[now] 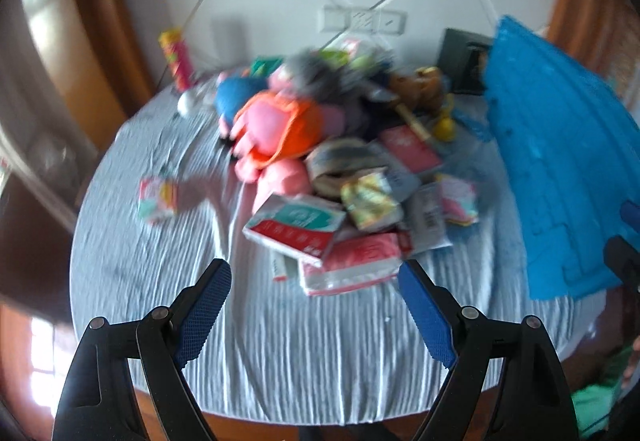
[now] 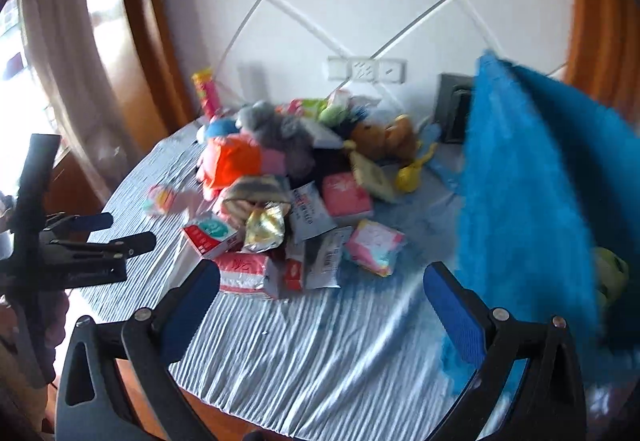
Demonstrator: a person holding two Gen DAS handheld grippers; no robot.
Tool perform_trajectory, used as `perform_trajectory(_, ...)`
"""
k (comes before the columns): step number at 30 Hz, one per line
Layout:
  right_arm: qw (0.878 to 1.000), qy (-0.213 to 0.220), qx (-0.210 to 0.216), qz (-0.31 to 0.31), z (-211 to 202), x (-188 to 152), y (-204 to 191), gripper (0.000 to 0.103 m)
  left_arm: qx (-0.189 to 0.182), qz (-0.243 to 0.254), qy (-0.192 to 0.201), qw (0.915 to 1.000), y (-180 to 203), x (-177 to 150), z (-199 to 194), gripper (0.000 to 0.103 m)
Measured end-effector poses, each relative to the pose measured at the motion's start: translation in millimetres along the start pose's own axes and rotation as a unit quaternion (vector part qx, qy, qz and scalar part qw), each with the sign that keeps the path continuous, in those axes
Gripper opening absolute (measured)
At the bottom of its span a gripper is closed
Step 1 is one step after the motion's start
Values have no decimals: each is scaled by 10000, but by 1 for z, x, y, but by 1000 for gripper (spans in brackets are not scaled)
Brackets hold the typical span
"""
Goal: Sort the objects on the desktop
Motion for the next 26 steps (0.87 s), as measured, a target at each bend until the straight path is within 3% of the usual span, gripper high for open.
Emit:
perform_trajectory(4, 9967, 318, -625, 405, -41, -27, -2, 103, -276, 369, 247, 9986, 13, -15, -29, 86)
perform_trajectory(9, 9905, 479, -1074, 707, -79, -60, -17, 103, -537, 664, 449, 9953, 17, -44, -57, 86)
perform_trajectory(17, 9872, 568, -1149, 954, -103, -97, -41, 103, -542, 801, 709, 9928, 6, -73, -84, 86)
perform_trajectory(26, 9867, 713, -1047, 1014, -117, -106, -57, 103, -437, 776, 934, 9916, -9, -88, -105, 86)
Point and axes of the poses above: each gripper's, at about its wrist camera, not at the fingertips, and z roughly the way its jaws point, y to its right, x to its top, the point moved 5 cm from there along z, roughly the way its jaws point, and after that the axes turned 10 degrees about -y, right-handed, at the moved point
